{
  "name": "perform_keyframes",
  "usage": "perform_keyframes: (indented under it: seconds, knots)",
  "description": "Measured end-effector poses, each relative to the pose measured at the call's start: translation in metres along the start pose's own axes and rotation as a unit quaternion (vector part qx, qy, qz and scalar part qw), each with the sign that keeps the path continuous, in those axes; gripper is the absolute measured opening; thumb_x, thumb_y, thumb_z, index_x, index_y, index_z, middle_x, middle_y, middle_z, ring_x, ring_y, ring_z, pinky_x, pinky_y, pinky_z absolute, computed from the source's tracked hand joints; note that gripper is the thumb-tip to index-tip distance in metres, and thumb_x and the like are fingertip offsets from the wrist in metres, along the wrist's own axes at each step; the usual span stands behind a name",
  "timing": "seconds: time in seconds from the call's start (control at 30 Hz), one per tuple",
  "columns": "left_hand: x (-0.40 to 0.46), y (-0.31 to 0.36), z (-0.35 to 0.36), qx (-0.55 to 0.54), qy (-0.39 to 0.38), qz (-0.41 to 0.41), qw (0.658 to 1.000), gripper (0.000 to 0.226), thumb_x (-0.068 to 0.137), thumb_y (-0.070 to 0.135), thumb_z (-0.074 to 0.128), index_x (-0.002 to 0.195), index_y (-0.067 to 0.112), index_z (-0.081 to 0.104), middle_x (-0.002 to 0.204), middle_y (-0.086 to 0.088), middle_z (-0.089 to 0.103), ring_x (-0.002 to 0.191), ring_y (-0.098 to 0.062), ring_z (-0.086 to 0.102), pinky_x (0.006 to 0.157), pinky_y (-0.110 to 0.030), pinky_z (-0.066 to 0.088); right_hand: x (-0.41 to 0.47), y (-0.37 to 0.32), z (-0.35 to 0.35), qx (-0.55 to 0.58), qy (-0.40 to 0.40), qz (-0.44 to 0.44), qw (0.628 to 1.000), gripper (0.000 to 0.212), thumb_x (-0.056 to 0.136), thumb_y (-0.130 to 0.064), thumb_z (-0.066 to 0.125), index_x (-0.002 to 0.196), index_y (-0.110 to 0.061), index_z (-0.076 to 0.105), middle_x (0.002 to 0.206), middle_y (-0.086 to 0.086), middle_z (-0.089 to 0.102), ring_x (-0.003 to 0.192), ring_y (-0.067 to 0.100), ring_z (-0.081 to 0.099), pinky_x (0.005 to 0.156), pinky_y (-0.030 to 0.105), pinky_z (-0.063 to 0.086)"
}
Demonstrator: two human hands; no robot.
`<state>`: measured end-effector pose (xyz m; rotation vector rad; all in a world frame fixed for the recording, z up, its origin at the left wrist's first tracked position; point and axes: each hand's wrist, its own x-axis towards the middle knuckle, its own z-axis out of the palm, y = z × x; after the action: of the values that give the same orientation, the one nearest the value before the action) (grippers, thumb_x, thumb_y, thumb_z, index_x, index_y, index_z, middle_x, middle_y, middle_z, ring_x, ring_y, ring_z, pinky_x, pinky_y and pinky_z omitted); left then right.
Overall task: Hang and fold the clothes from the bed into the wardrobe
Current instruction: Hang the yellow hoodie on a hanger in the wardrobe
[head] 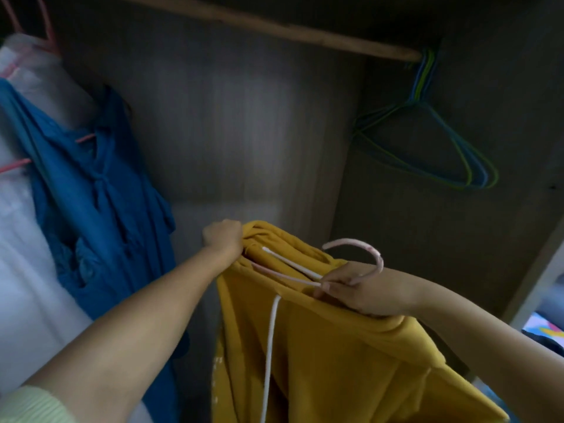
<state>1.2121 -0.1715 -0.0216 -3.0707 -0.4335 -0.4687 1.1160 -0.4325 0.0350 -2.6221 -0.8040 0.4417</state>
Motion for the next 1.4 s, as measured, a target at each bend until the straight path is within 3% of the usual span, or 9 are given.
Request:
perform_keyframes:
  seconds: [0.17, 0.37, 0.6, 0.73, 0.83, 1.03, 1.2, 1.3, 1.4]
  knots:
    - [0.001, -0.015, -0.017, -0.074, -0.125, 0.033, 0.989, 0.019, 0.091, 0.011, 0.05, 0.107, 0.006, 0.061, 0.115, -0.014, 0.063, 0.102, -0.031, 0.061, 0.081, -0.036, 0.049, 0.009, 0.012, -0.008, 0.219, -0.015, 0.061, 0.974, 0.029, 0.1, -0.034, 0.044, 0.098, -0.021, 0.07, 0.066, 0.0, 0.052, 0.051, 0.009, 0.043, 0.049, 0.019, 0.034]
    - [-0.038, 0.031, -0.026, -0.235, -0.136, 0.142, 0.952, 0.018, 0.085, 0.006, 0.05, 0.095, 0.017, 0.06, 0.116, -0.016, 0.059, 0.11, -0.032, 0.056, 0.087, -0.031, 0.046, 0.041, -0.003, -0.01, 0.308, -0.062, 0.07, 0.947, 0.026, 0.102, -0.02, 0.042, 0.1, -0.01, 0.066, 0.053, -0.005, 0.037, 0.044, 0.006, 0.03, 0.038, 0.015, 0.027]
    - [-0.043, 0.018, -0.023, -0.398, 0.029, 0.088, 0.913, 0.026, 0.082, 0.003, 0.055, 0.1, 0.018, 0.067, 0.101, -0.009, 0.051, 0.1, -0.029, 0.055, 0.088, -0.032, 0.046, 0.051, -0.006, -0.027, 0.309, -0.074, 0.065, 0.946, 0.029, 0.102, -0.018, 0.042, 0.103, -0.003, 0.066, 0.052, -0.005, 0.037, 0.041, 0.005, 0.031, 0.036, 0.016, 0.029]
    - [-0.045, 0.021, -0.015, -0.335, -0.142, 0.19, 0.912, 0.021, 0.089, 0.015, 0.058, 0.107, 0.013, 0.068, 0.104, -0.011, 0.062, 0.104, -0.029, 0.059, 0.092, -0.035, 0.048, 0.062, -0.016, -0.013, 0.278, -0.108, 0.105, 0.949, 0.014, 0.097, -0.013, 0.05, 0.104, -0.005, 0.06, 0.047, -0.007, 0.031, 0.037, 0.004, 0.025, 0.033, 0.015, 0.02]
    - [-0.042, -0.003, -0.018, -0.277, -0.132, 0.321, 0.896, 0.037, 0.087, 0.052, 0.057, 0.116, 0.03, 0.063, 0.108, 0.005, 0.048, 0.111, -0.012, 0.043, 0.095, -0.031, 0.038, 0.054, -0.007, -0.032, 0.303, -0.126, 0.066, 0.942, 0.026, 0.102, -0.017, 0.04, 0.103, -0.006, 0.064, 0.049, -0.007, 0.028, 0.037, 0.003, 0.022, 0.033, 0.015, 0.017]
    - [-0.03, 0.012, -0.036, -0.377, 0.077, 0.319, 0.866, 0.04, 0.093, 0.028, 0.059, 0.059, 0.009, 0.053, 0.061, -0.008, 0.051, 0.061, -0.023, 0.052, 0.062, -0.042, 0.041, 0.031, -0.008, -0.07, 0.22, 0.1, -0.007, 0.97, 0.042, 0.093, -0.029, 0.057, 0.131, -0.013, 0.05, 0.089, 0.0, 0.07, 0.075, 0.01, 0.067, 0.069, 0.022, 0.054]
    - [-0.01, -0.035, -0.03, -0.402, 0.194, 0.273, 0.852, 0.044, 0.09, 0.017, 0.063, 0.054, 0.027, 0.042, 0.054, 0.006, 0.038, 0.056, -0.009, 0.041, 0.055, -0.029, 0.029, -0.027, 0.063, -0.035, 0.018, 0.255, 0.126, 0.958, 0.079, 0.078, -0.058, 0.06, 0.145, -0.026, 0.031, 0.133, -0.002, 0.054, 0.111, 0.01, 0.058, 0.088, 0.024, 0.048]
    - [-0.003, -0.048, -0.037, -0.387, 0.222, 0.26, 0.856, 0.037, 0.09, 0.014, 0.064, 0.056, 0.007, 0.053, 0.055, -0.006, 0.046, 0.053, -0.012, 0.043, 0.054, -0.027, 0.03, -0.022, 0.095, 0.02, -0.007, 0.269, 0.193, 0.944, 0.074, 0.088, -0.045, 0.06, 0.147, -0.021, 0.022, 0.125, 0.002, 0.054, 0.096, 0.01, 0.062, 0.075, 0.021, 0.052]
    - [-0.004, -0.049, -0.044, -0.384, 0.214, 0.28, 0.854, 0.035, 0.09, 0.016, 0.063, 0.058, 0.007, 0.053, 0.056, -0.006, 0.046, 0.053, -0.013, 0.044, 0.053, -0.026, 0.031, -0.009, 0.106, 0.032, 0.127, 0.327, 0.211, 0.912, 0.031, 0.094, -0.036, 0.055, 0.116, -0.014, 0.05, 0.098, -0.001, 0.062, 0.078, 0.005, 0.06, 0.06, 0.017, 0.047]
